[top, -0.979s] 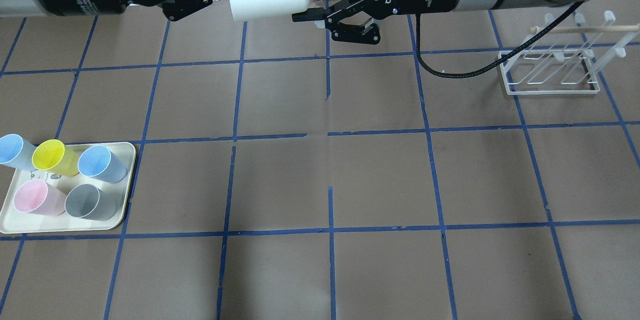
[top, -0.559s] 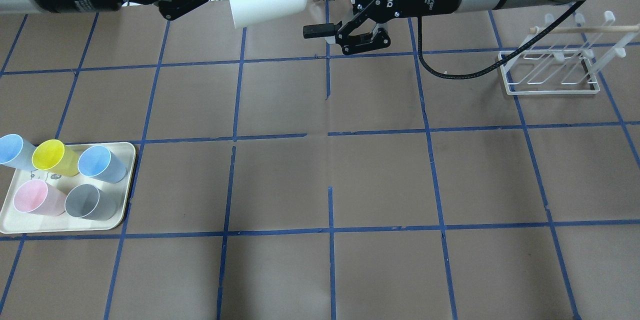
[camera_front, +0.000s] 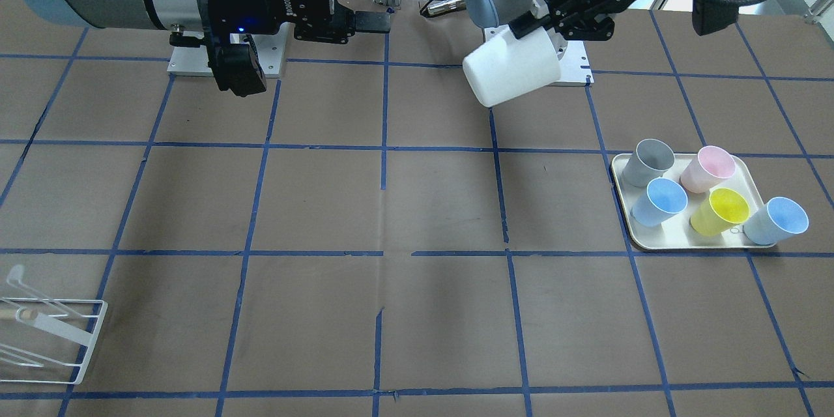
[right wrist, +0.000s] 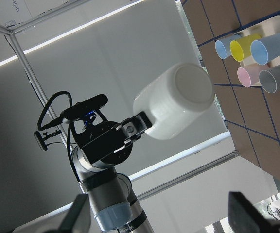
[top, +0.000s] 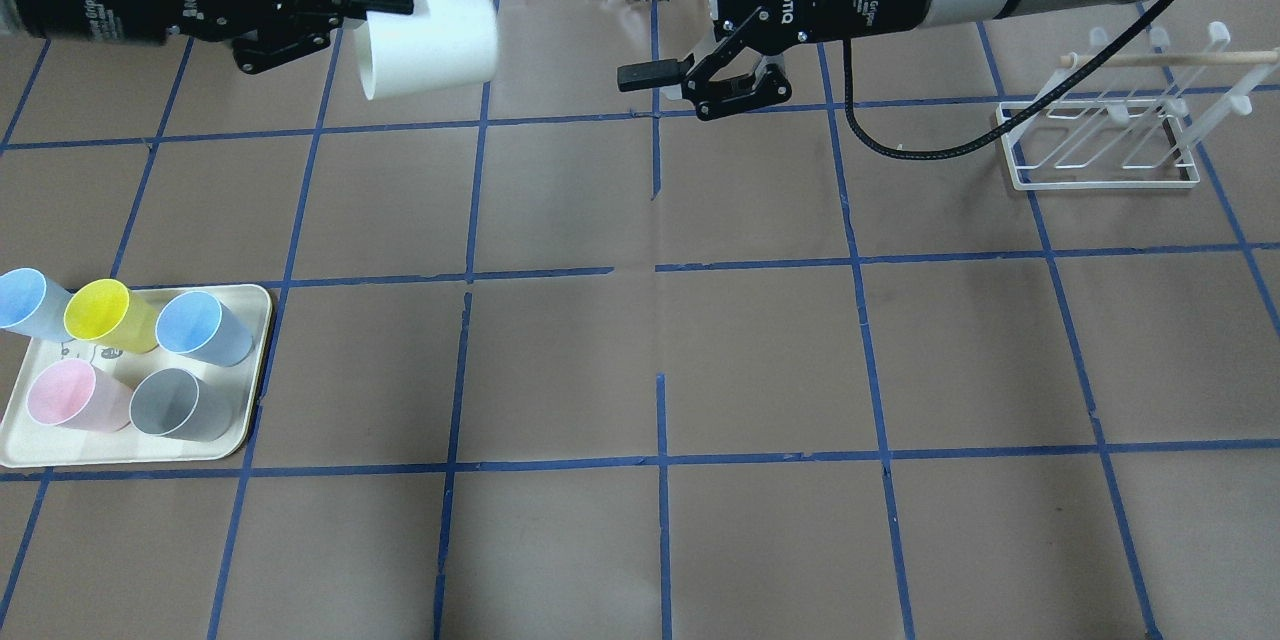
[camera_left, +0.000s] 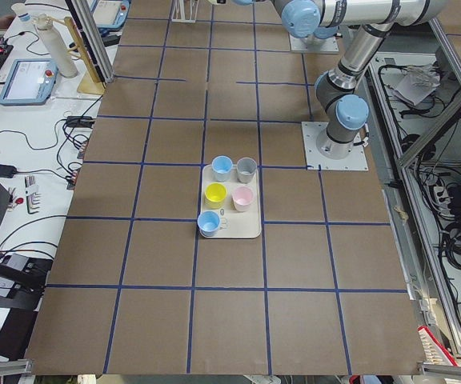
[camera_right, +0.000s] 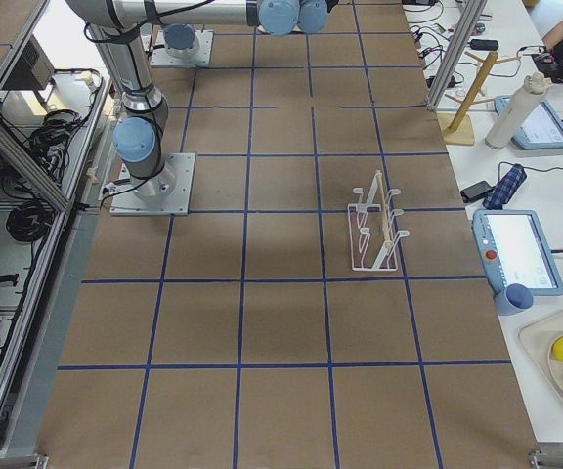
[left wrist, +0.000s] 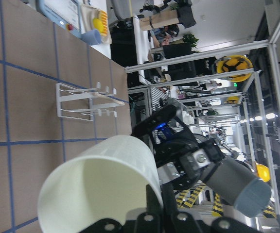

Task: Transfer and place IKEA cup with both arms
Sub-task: 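Open the right gripper and pull it back while the left gripper takes the cup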

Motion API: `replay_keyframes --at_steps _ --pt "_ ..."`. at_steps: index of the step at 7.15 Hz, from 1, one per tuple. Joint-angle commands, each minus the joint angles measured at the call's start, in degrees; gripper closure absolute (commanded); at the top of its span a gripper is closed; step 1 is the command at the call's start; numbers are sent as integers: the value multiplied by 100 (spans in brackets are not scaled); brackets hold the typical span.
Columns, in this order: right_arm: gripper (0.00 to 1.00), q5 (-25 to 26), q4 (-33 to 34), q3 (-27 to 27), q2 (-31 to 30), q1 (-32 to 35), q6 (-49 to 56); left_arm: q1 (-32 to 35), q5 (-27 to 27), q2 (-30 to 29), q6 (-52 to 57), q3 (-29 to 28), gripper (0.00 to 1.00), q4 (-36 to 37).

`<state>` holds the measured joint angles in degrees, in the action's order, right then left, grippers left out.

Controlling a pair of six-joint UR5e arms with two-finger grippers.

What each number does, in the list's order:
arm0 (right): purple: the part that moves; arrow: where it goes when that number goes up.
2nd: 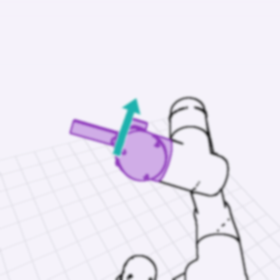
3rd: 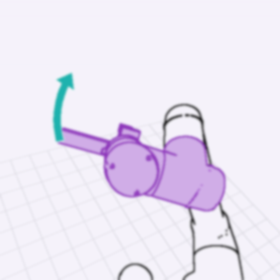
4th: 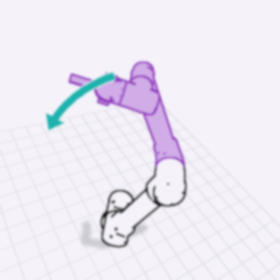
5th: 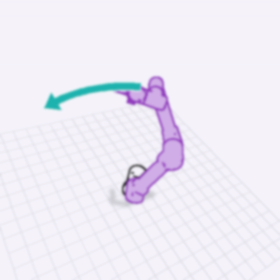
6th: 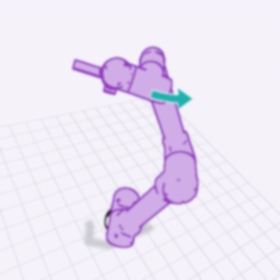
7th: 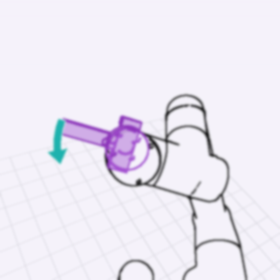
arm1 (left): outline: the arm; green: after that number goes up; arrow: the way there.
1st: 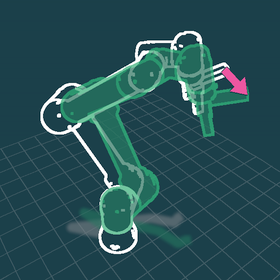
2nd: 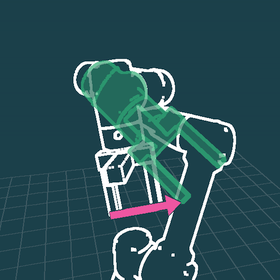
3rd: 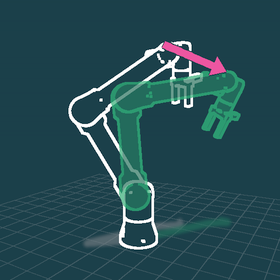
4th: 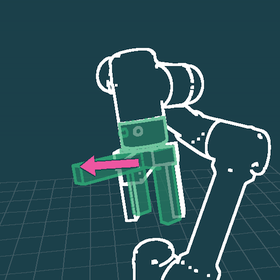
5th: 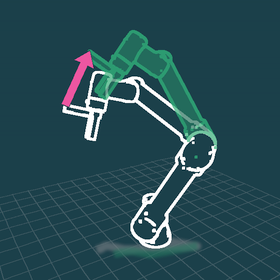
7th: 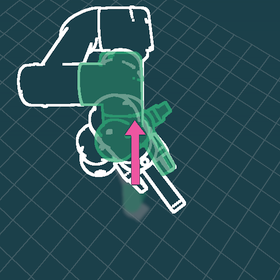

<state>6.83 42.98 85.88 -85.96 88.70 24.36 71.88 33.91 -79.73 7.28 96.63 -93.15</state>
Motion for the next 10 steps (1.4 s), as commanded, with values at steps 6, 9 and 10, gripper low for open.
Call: replay_keyframes --at_steps 6,9,10 --pt "0 5250 2536 -19 9 -11 -1879 -192 5305 -1016 2013 14 100 979" --pt "0 8158 4038 -1 -17 6 -2040 -584 6055 -957 3485 -144 100 993" --pt "0 8837 4330 7 -17 33 -2040 -987 6083 -913 3760 -40 100 975"
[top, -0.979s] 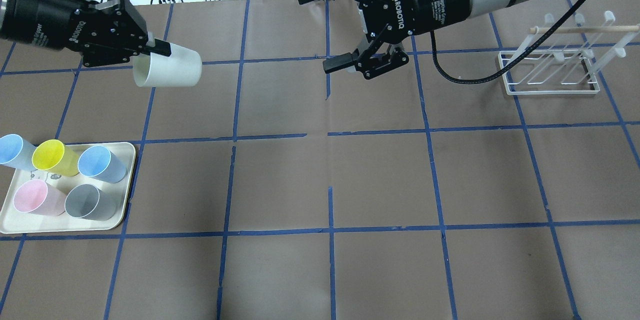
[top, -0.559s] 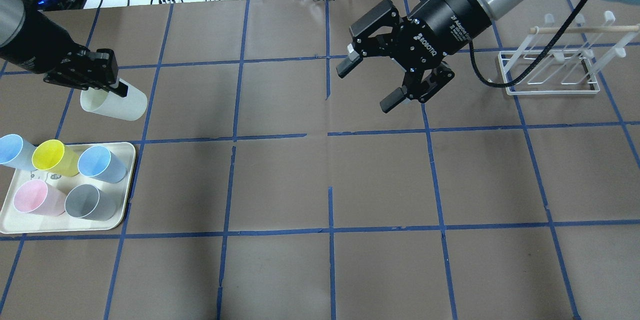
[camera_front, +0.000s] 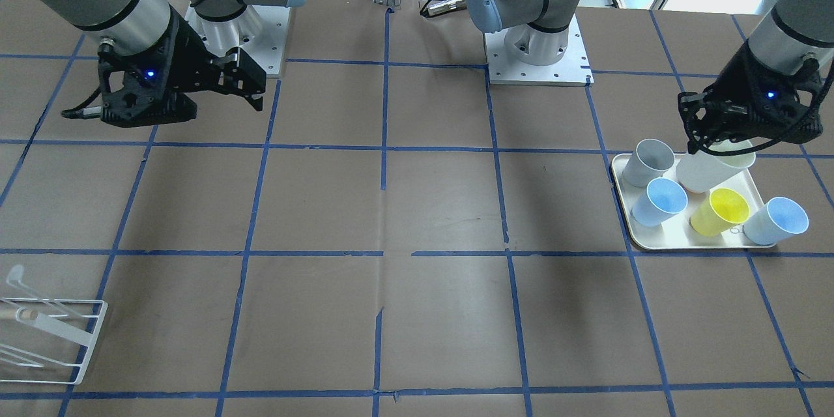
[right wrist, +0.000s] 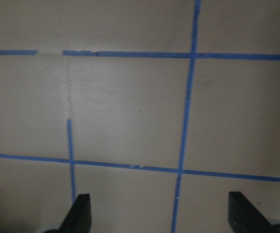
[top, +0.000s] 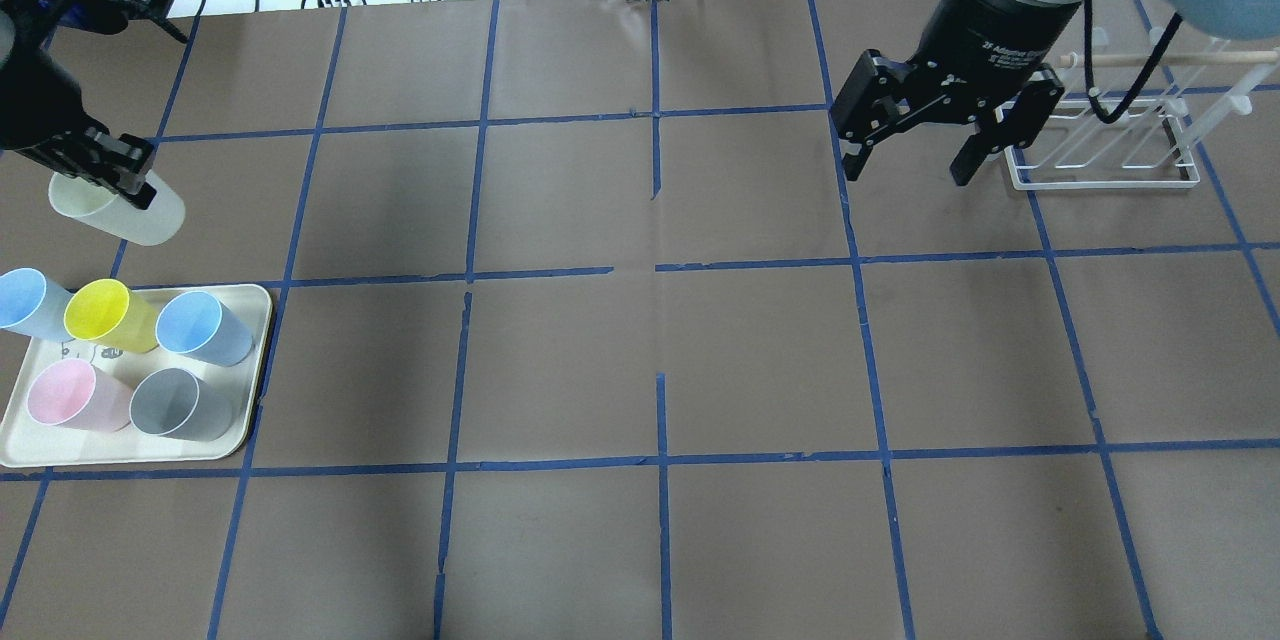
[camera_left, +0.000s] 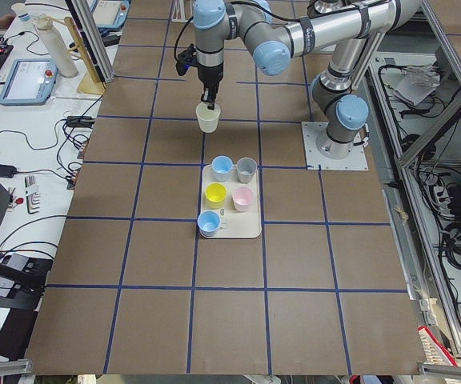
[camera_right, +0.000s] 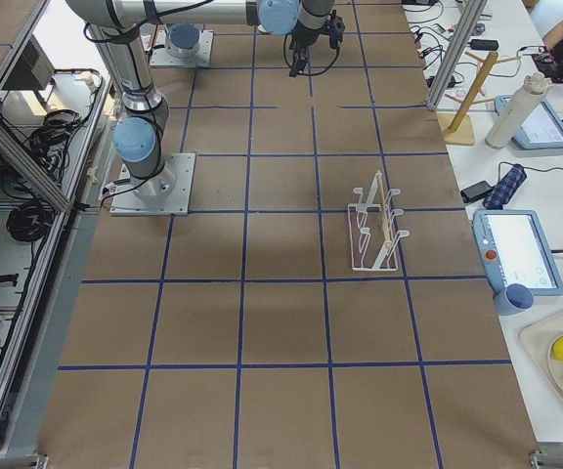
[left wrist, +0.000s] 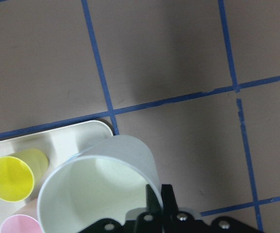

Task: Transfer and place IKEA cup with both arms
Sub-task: 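Carry the white cup over the tray with the left gripper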

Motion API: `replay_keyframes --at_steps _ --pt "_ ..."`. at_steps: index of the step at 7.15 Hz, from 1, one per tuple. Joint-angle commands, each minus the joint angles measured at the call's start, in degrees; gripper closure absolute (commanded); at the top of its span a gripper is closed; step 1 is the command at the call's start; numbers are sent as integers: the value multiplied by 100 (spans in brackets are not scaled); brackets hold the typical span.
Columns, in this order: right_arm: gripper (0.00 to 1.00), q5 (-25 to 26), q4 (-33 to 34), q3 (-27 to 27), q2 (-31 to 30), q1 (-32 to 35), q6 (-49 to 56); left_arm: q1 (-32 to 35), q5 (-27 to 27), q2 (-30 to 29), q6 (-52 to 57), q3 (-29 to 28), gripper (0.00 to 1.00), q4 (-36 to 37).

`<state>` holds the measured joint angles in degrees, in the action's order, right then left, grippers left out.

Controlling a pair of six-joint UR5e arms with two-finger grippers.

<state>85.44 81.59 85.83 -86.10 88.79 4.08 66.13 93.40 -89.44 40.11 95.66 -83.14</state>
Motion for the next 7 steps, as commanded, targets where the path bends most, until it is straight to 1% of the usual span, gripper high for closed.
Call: replay_keyframes --at_steps 1,2,3,5,6,7 --pt "0 1027 725 13 -4 24 -21 -896 135 41 1107 58 100 -9" --pt "0 1019 1127 21 14 33 -30 -1379 126 23 1496 67 100 0" --pt "0 993 1532 30 84 33 40 -1723 118 -38 1839 93 100 8" --pt "0 949 1562 39 41 33 -12 -2286 240 -152 2263 373 100 148" --pt "0 975 1553 48 32 33 -30 -2576 241 -231 2534 627 100 558" --pt "0 975 1553 48 6 33 -30 -2683 249 -275 2711 899 100 1015"
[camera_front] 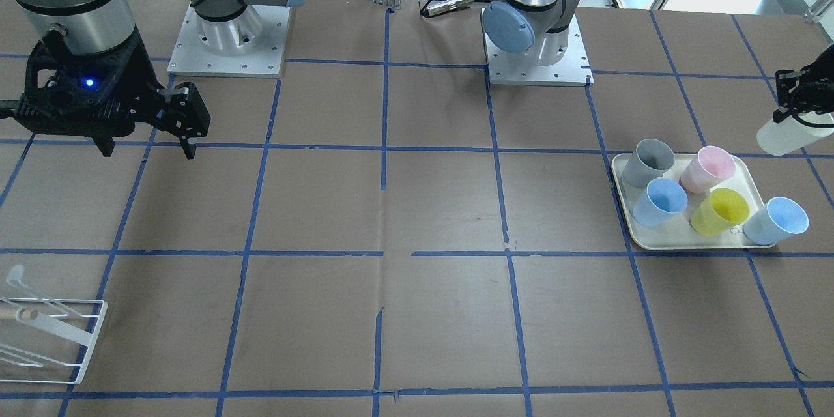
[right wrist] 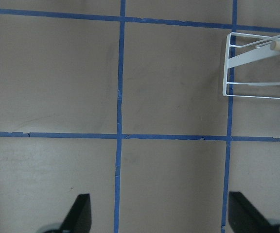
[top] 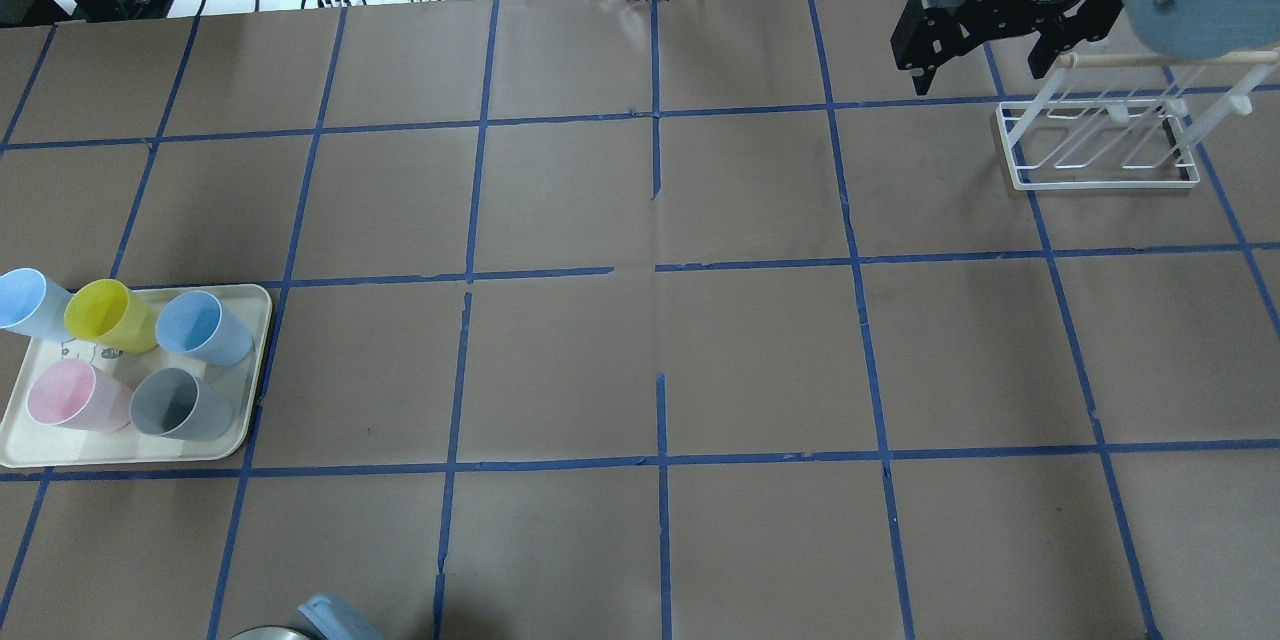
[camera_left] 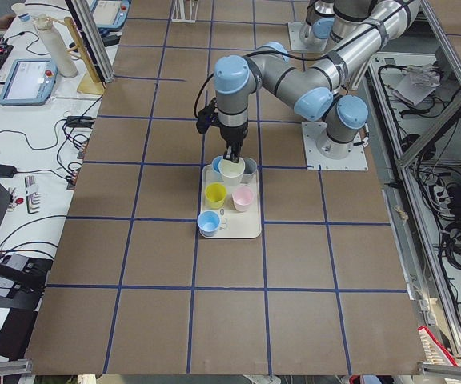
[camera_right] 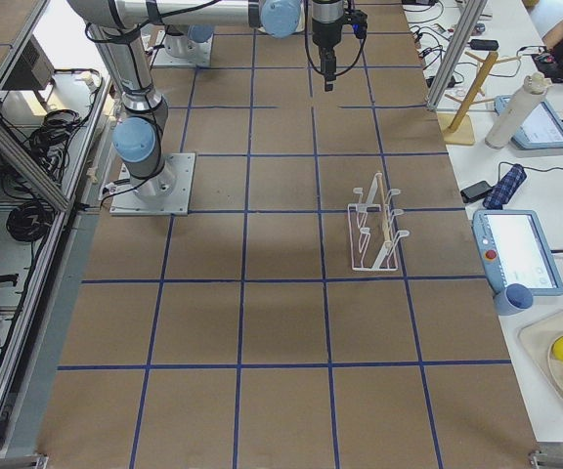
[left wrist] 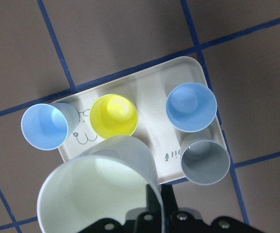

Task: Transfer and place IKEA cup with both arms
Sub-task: 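Carry the white cup over the tray with the left gripper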

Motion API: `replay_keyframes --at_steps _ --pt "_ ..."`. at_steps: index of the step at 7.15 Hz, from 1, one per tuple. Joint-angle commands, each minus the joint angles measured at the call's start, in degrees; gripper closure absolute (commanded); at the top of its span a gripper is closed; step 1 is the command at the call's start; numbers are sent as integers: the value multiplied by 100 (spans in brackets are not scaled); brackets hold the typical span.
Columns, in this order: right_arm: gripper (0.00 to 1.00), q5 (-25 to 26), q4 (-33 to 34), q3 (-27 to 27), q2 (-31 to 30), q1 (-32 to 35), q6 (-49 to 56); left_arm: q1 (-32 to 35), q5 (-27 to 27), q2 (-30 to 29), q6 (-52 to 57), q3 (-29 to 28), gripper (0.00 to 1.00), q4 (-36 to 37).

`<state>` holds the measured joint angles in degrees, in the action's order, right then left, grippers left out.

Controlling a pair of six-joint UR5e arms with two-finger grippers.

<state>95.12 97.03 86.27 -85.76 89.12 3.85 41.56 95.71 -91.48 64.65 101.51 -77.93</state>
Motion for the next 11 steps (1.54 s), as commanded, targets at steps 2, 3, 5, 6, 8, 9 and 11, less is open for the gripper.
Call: replay_keyframes --at_steps 2,3,5,6,8,9,11 --pt "0 -168 -78 13 -11 52 -626 -254 18 -176 338 562 100 752" --pt "0 -213 8 30 33 331 -1136 -254 18 -299 347 589 100 935" --pt "0 -213 -34 39 43 571 -1229 -393 18 -527 373 598 100 1226" --pt "0 -214 -52 39 51 563 -1229 -499 9 -642 382 615 100 1297" --pt "0 -222 -61 48 42 563 -1220 -517 9 -791 365 624 100 1359" --pt "0 -222 -61 48 42 554 -1211 -517 0 -853 356 624 100 1368" --pt "0 -222 -26 39 42 554 -1194 -517 -9 -959 373 650 100 1385"
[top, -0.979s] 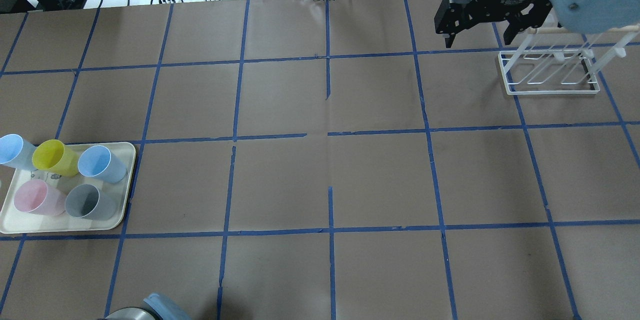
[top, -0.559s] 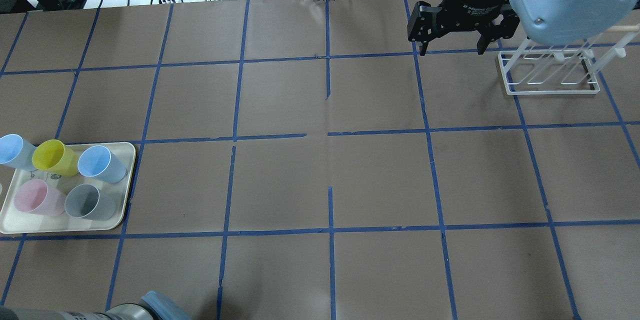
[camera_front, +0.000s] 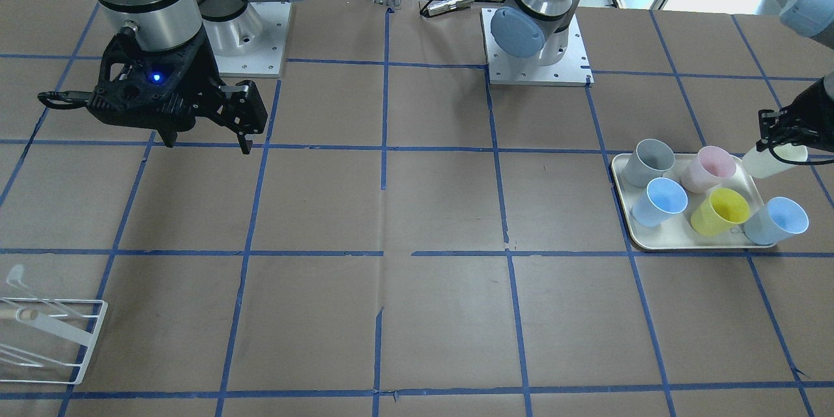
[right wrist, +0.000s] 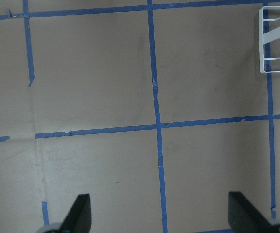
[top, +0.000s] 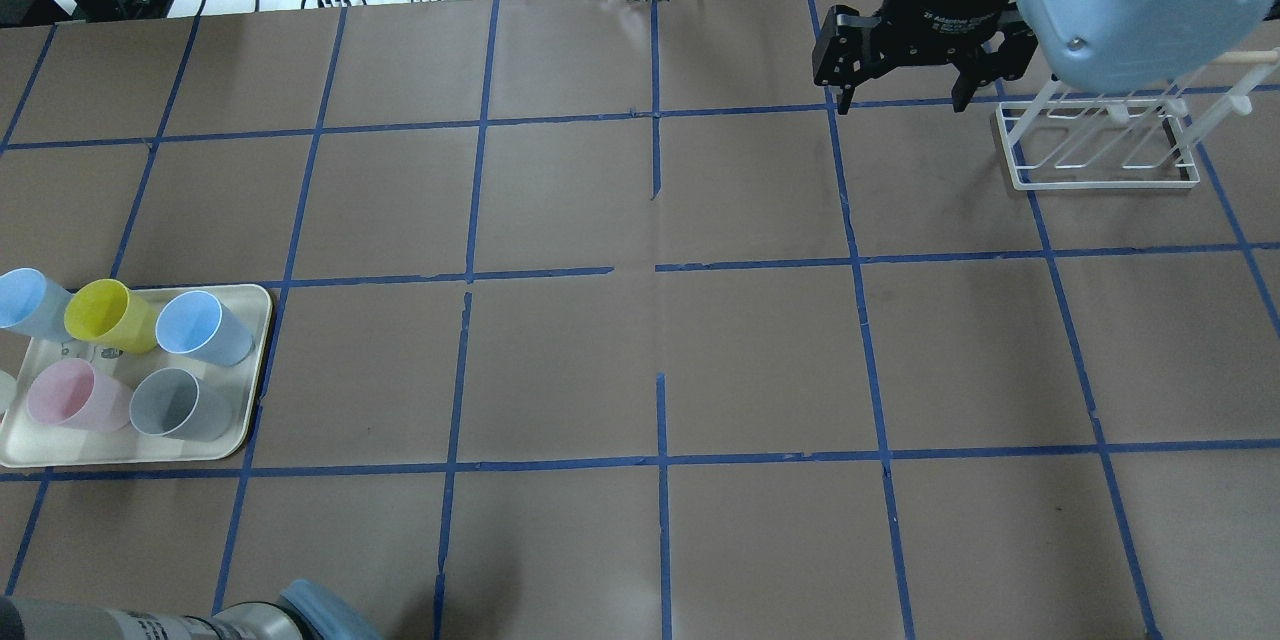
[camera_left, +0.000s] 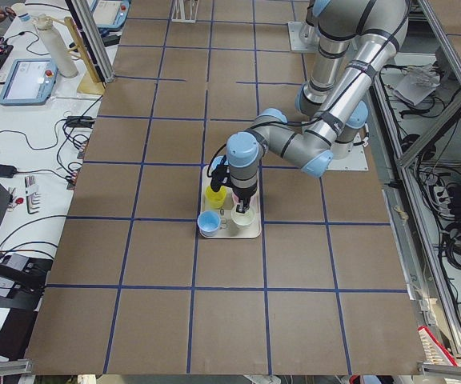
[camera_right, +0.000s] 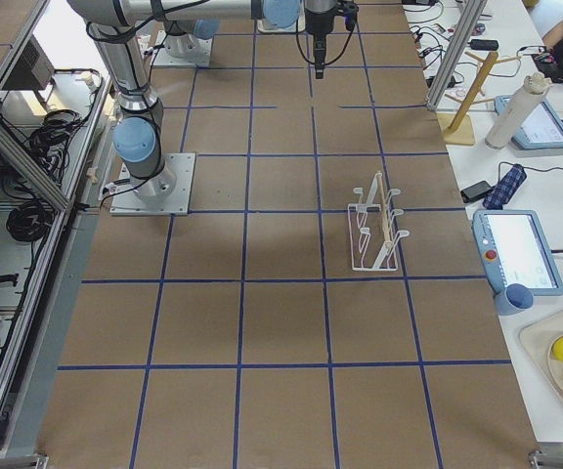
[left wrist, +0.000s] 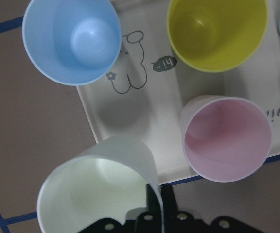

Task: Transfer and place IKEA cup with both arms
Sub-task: 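Carry the white cup over the tray with the left gripper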

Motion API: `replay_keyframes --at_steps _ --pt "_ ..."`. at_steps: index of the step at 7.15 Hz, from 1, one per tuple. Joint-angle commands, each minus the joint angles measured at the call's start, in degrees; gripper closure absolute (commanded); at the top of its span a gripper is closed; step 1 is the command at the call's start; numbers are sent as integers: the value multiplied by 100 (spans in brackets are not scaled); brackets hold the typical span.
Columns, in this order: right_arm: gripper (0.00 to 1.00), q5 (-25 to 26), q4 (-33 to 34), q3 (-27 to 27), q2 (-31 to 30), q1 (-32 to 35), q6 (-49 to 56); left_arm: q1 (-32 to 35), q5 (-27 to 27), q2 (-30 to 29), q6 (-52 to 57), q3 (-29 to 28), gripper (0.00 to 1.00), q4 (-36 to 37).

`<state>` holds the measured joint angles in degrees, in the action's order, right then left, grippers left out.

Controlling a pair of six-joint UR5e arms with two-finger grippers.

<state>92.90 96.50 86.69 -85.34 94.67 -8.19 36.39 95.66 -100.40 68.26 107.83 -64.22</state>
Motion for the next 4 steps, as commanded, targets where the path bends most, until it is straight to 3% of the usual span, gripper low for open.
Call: replay_keyframes --at_steps 1,4 --pt "0 0 45 -3 8 -1 11 -1 5 -128 3 19 100 15" --pt "0 0 45 -3 0 -10 19 -1 5 -330 3 19 100 270"
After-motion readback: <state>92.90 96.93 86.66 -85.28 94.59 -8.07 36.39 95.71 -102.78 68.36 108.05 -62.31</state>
